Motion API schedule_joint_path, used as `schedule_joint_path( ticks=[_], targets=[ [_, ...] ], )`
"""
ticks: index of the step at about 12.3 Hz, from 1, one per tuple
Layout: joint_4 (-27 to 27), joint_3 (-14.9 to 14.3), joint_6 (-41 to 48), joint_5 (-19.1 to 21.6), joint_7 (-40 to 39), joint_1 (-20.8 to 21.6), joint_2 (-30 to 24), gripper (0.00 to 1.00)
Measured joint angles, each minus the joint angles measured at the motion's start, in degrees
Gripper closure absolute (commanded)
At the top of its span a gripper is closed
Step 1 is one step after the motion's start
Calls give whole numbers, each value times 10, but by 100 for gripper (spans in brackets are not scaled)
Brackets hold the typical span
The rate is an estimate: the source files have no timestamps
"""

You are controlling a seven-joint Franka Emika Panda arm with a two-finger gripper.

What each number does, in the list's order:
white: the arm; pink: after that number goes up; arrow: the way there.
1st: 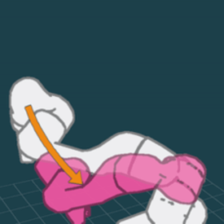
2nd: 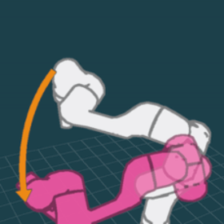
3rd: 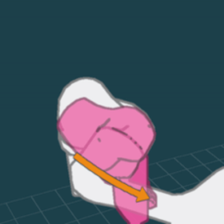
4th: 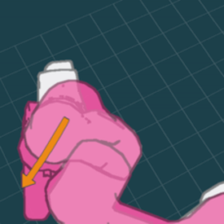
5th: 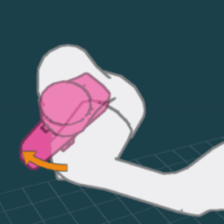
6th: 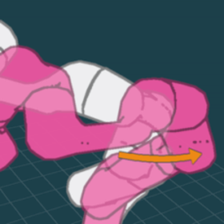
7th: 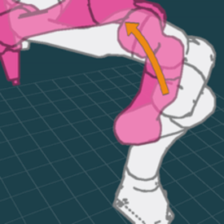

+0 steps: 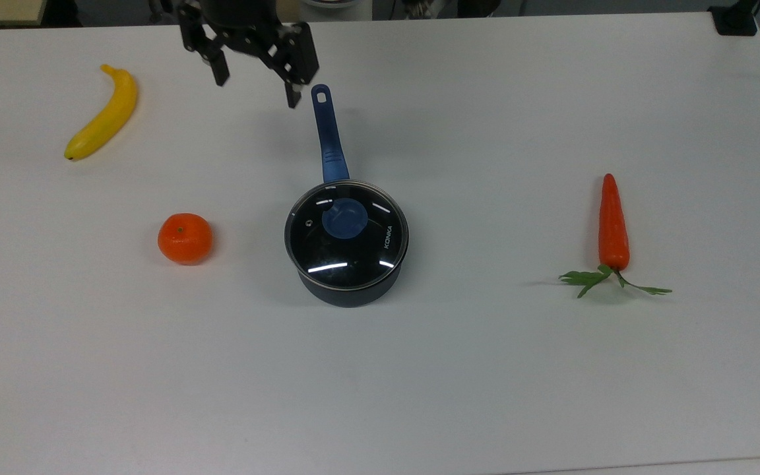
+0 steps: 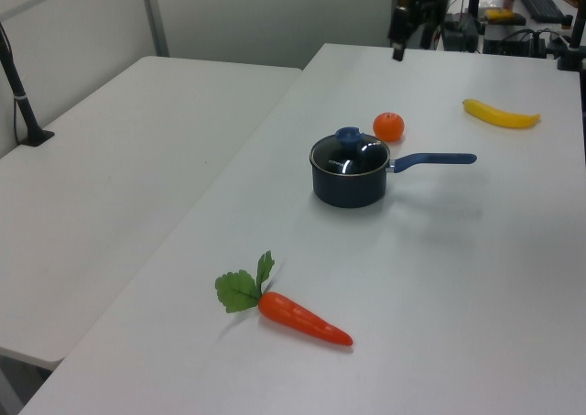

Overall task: Open lid
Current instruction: 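Move the gripper over the lid and lower it onto the blue knob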

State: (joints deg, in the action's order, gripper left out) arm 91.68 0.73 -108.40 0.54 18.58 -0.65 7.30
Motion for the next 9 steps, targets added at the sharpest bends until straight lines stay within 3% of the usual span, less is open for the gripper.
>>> schedule_joint_path(
  ticks=[3,9],
  targets=[
    [-28,1,-55,1,154,12,54,0],
    [-53,1,-85,-28,238,61,138,0]
  ],
)
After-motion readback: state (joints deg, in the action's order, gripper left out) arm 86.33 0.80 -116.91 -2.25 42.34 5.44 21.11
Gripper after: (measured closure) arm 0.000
